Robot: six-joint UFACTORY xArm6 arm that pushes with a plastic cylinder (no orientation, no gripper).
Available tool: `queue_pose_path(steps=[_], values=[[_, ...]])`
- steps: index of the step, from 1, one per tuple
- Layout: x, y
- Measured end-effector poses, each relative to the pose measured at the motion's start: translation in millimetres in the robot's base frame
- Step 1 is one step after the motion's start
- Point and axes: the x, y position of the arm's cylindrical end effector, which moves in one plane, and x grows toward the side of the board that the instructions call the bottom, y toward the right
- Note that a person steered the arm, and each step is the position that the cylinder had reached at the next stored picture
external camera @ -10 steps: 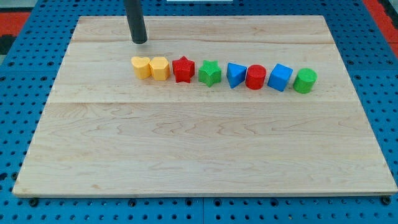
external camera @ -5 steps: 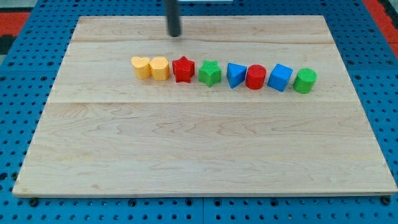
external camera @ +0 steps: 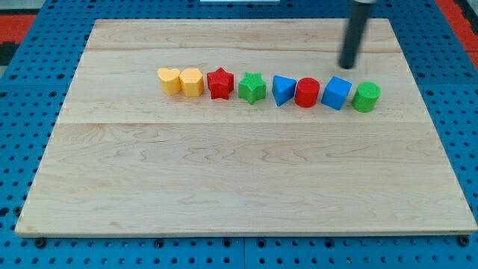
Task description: Push the green circle into the blue cube
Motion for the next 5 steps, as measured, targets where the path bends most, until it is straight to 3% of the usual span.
queue_pose_path(steps=[1, 2, 3, 4, 5], values=[[6, 34], [63, 50], [67, 41], [67, -18], [67, -33]])
